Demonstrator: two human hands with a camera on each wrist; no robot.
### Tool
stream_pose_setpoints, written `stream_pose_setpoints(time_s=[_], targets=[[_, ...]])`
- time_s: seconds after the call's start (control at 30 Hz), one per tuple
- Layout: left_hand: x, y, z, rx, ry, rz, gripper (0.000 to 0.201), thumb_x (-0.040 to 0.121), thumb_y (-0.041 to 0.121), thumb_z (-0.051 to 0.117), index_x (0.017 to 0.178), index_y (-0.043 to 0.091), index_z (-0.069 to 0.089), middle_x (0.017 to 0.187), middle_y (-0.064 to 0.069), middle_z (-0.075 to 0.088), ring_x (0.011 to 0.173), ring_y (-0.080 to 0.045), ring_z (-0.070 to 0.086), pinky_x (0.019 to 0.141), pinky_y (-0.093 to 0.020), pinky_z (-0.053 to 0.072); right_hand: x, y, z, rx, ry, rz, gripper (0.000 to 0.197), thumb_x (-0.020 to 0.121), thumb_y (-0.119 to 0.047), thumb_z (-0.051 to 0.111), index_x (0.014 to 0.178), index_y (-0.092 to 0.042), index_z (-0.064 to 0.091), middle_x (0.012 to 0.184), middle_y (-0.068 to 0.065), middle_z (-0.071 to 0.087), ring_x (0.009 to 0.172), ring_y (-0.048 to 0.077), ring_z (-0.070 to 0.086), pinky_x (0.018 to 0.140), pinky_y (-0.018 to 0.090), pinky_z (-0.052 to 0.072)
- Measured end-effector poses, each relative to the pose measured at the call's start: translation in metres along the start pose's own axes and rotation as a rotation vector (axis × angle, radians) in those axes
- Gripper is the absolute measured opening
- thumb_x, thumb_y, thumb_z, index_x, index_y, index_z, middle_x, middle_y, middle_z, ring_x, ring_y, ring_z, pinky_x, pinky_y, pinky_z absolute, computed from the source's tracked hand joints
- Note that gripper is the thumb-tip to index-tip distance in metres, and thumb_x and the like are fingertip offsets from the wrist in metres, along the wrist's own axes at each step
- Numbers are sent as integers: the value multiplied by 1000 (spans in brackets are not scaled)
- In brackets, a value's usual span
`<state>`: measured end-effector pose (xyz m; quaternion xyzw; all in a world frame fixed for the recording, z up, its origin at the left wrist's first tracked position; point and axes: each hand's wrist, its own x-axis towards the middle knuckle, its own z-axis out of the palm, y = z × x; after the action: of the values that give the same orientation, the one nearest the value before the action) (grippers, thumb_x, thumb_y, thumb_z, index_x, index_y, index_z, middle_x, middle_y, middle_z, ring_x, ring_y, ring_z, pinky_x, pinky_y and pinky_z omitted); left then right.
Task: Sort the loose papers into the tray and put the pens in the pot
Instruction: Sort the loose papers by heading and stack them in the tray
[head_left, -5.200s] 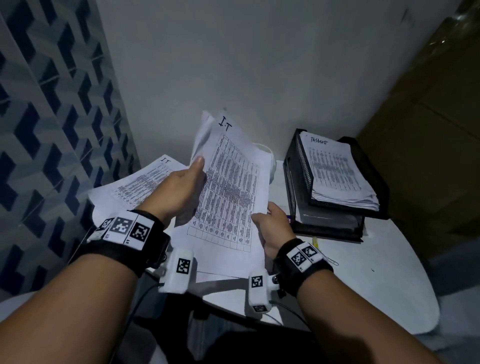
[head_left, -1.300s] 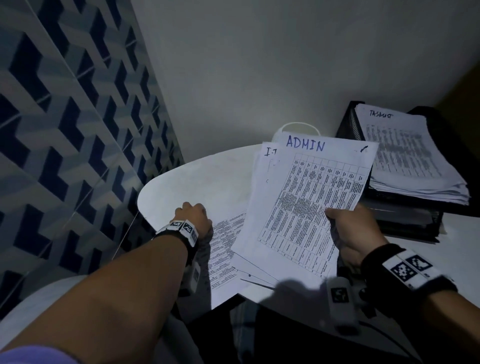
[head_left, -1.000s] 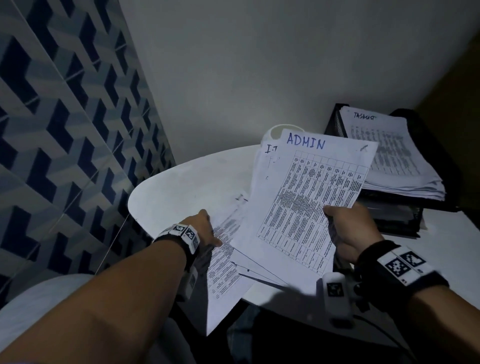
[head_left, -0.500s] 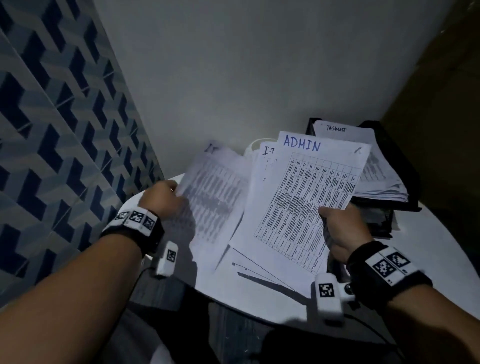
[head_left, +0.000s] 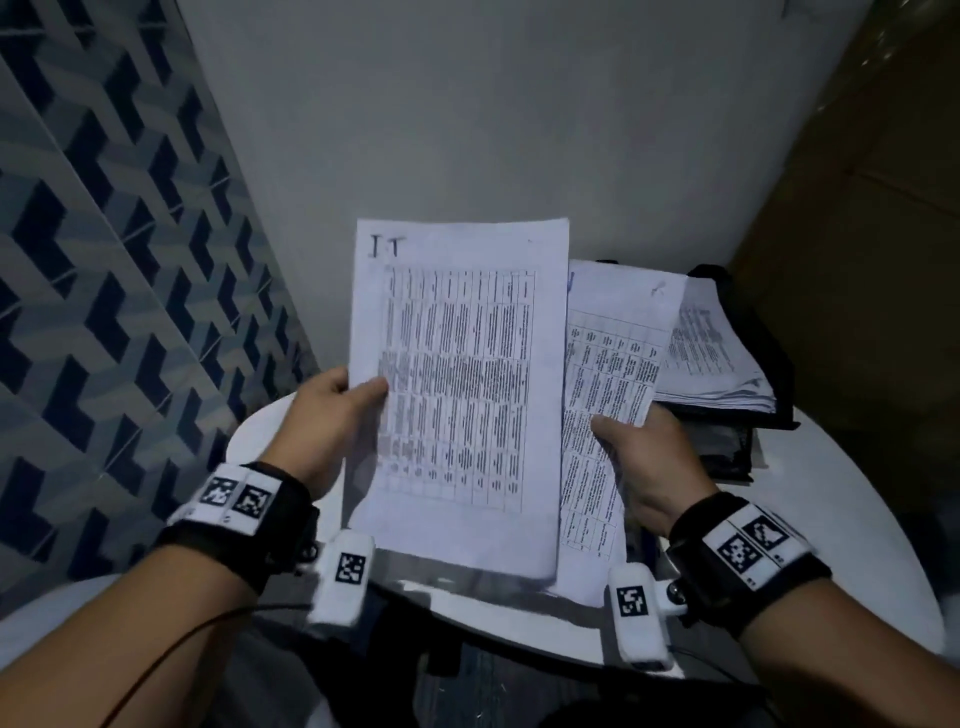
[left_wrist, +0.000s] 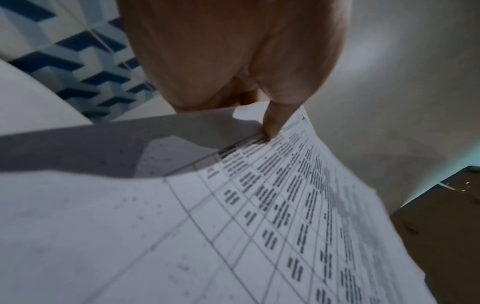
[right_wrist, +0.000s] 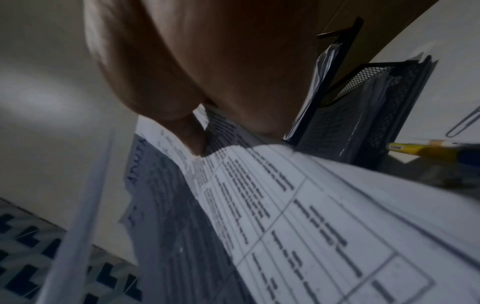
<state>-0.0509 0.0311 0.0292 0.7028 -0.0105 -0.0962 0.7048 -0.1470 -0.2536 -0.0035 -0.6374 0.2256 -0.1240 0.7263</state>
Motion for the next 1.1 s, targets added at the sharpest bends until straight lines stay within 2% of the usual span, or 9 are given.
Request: stream_pose_setpoints(time_s=[0.13, 0.3, 0.4, 0.5, 0.63, 0.73, 0.87, 0.97, 1.1], targets=[[2, -23, 22, 11, -27, -98, 17, 102, 15, 59, 112, 4, 67, 99, -9, 77, 88, -29, 70, 74, -37, 52, -14, -4, 8, 132, -93, 31, 33, 93, 11, 54, 121, 0, 69, 117, 17, 74, 111, 38, 70, 97, 55, 56], [5, -27, 33, 0, 54, -27, 36, 94, 1, 66, 124, 12, 50, 103, -21, 76, 83, -33, 75, 75, -46, 61, -14, 1, 11, 302, -91, 29, 40, 105, -35, 52, 134, -11, 64, 134, 9, 68, 127, 29, 62, 112, 51, 44], [8, -21, 29, -63, -35, 27, 53, 93, -6, 66, 138, 17, 51, 110, -12, 78, 97, -28, 77, 84, -42, 61, -8, 4, 20, -55, 16, -129, 22, 100, -24, 62, 120, -17, 68, 104, -4, 76, 93, 15, 71, 87, 31, 53], [11, -15, 25, -7, -38, 95, 35, 89, -12, 63, 119, 5, 70, 110, -11, 78, 102, -27, 75, 85, -35, 60, -2, 7, 31, -319, 110, -200, 25, 93, -26, 67, 98, -1, 66, 72, 1, 61, 59, 16, 52, 65, 29, 46], [12, -18, 18, -35, -15, 134, 33, 86, -11, 64, 111, 7, 74, 113, -14, 76, 111, -37, 70, 94, -55, 57, -5, 11, 51, -359, 156, -198, 42, 94, -22, 70, 61, 0, 55, 49, 0, 53, 41, 14, 48, 49, 25, 42], [13, -26, 9, 11, 4, 105, 40, 83, -16, 59, 112, 7, 74, 113, -10, 77, 111, -32, 70, 99, -56, 55, -14, 13, 63, -342, 138, -232, 34, 93, -19, 71, 75, 9, 65, 68, 16, 71, 58, 24, 68, 58, 39, 57], [9, -34, 1, 80, -35, 22, 42, 81, -17, 57, 114, 4, 73, 108, -9, 79, 105, -29, 73, 99, -54, 55, -19, 23, 63, -143, 94, -151, 16, 93, -8, 71, 107, -16, 66, 96, -10, 72, 68, -14, 65, 62, 6, 52], [5, -33, -2, 96, -34, -4, 44, 82, -17, 53, 114, 5, 72, 106, -9, 79, 104, -30, 73, 99, -54, 55, -19, 28, 61, -50, 91, -108, 28, 94, -5, 69, 119, -16, 65, 104, -6, 74, 83, -1, 72, 62, 10, 53], [2, -30, 0, 108, -54, -6, 36, 81, -13, 56, 108, 4, 74, 106, -12, 78, 108, -36, 70, 99, -55, 54, -15, 30, 60, -44, 114, -115, 29, 86, -5, 66, 114, -11, 69, 101, -1, 77, 92, 17, 73, 83, 32, 58]])
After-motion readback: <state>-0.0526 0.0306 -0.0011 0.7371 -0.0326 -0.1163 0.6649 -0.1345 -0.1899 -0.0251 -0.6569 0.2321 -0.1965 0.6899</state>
